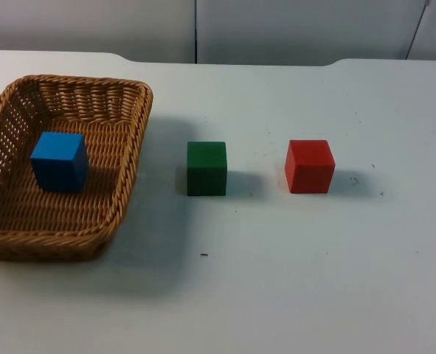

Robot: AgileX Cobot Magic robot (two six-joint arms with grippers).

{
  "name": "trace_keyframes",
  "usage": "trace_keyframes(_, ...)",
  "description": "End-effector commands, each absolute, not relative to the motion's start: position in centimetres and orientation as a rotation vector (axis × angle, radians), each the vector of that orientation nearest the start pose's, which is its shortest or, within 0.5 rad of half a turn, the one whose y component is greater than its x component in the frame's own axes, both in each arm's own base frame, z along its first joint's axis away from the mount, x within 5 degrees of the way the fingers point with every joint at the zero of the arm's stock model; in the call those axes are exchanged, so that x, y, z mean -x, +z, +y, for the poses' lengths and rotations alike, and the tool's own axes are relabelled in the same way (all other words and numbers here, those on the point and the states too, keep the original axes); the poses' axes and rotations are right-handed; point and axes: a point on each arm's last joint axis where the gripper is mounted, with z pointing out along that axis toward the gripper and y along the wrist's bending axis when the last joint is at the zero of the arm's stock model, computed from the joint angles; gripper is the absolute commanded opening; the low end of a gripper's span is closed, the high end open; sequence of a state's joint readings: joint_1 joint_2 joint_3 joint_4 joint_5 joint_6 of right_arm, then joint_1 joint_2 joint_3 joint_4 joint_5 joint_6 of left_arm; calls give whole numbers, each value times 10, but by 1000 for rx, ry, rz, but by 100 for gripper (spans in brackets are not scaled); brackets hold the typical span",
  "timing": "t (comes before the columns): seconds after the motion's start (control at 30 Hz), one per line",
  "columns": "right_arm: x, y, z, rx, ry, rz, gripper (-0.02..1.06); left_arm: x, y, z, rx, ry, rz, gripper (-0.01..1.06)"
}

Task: Pick up the basket with the left hand and place the blue cube into the basket with the right hand.

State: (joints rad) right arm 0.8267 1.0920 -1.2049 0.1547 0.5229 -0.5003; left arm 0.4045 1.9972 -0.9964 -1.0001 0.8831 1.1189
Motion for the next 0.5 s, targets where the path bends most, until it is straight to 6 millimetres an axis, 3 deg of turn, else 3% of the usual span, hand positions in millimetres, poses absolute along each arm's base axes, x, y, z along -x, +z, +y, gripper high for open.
trace_keyframes(0.0, -150, 435, 173, 1105, 394, 1550, 75, -326, 119, 75, 6, -868, 2673, 71)
trace_keyframes(0.47, -149, 433, 172, 1120, 393, 1567, 75, -327, 129, 77, 79, -834, 2665, 71)
